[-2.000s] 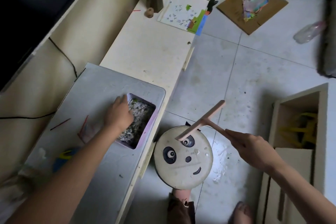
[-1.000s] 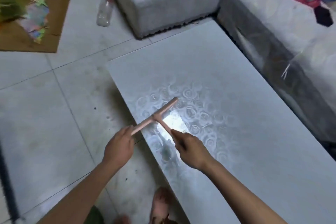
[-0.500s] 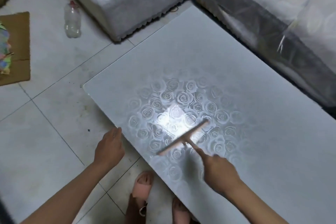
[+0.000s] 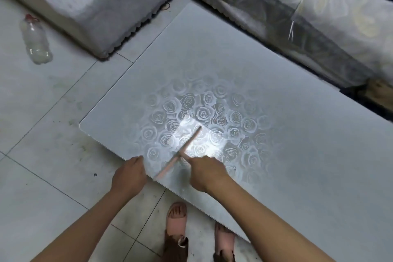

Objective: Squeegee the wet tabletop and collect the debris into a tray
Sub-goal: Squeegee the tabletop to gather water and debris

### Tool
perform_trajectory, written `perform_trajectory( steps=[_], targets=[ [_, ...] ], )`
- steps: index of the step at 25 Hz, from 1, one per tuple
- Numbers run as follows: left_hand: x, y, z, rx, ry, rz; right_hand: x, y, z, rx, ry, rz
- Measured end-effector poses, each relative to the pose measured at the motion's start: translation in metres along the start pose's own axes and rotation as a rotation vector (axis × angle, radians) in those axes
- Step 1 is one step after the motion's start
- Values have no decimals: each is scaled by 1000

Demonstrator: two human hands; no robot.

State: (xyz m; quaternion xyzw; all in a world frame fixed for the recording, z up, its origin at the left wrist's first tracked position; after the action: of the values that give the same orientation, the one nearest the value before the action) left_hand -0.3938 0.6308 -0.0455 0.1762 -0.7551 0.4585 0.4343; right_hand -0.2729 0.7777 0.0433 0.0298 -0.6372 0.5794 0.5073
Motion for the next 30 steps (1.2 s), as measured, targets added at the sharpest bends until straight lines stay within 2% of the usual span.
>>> perform_trajectory(
  steps=[3,6,9,11,15,18,20,24,26,28,30],
  targets=[
    [0,5,-11,-75,-11,16,-12,-41,-40,-75,4,38],
    [5,9,-27,-145,-121,-23,-3,-36,-19,-1,59,-61],
    [26,25,-30,-217,-200,-161,11,2,19,87,412,-93],
    [40,47,-15,-186,-170,-239,15,23,31,92,623,-89],
    [32,77,-1,-107,-97,-261,7,36,18,65,849,-118],
    [8,64,-31,-150,-165,-329,-10,22,-26,18,839,-182],
    [-19,43,-61,-202,-232,-306,-32,-6,-68,-25,855,-203],
    [-79,-13,-122,-312,-268,-124,-77,-81,-135,-146,775,-148],
    [-85,-24,-141,-341,-261,-58,-72,-98,-144,-134,725,-204],
    [-62,-12,-161,-380,-287,-150,-44,-91,-155,-109,727,-335],
    [-30,23,-181,-417,-263,-302,-13,-63,-163,-125,817,-390]
  ],
)
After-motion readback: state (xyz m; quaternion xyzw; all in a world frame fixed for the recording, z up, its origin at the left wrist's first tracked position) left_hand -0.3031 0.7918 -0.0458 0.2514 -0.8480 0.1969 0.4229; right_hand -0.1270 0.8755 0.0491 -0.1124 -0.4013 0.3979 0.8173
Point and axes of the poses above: each hand's wrist, its own y-axis towards the middle knuckle, its own x-axis out of the back of the hand, z = x × y, the point moved 8 cm from there along y, towards the middle knuckle, and after that the axes turned 7 degrees about -z, right-handed, at the moved point
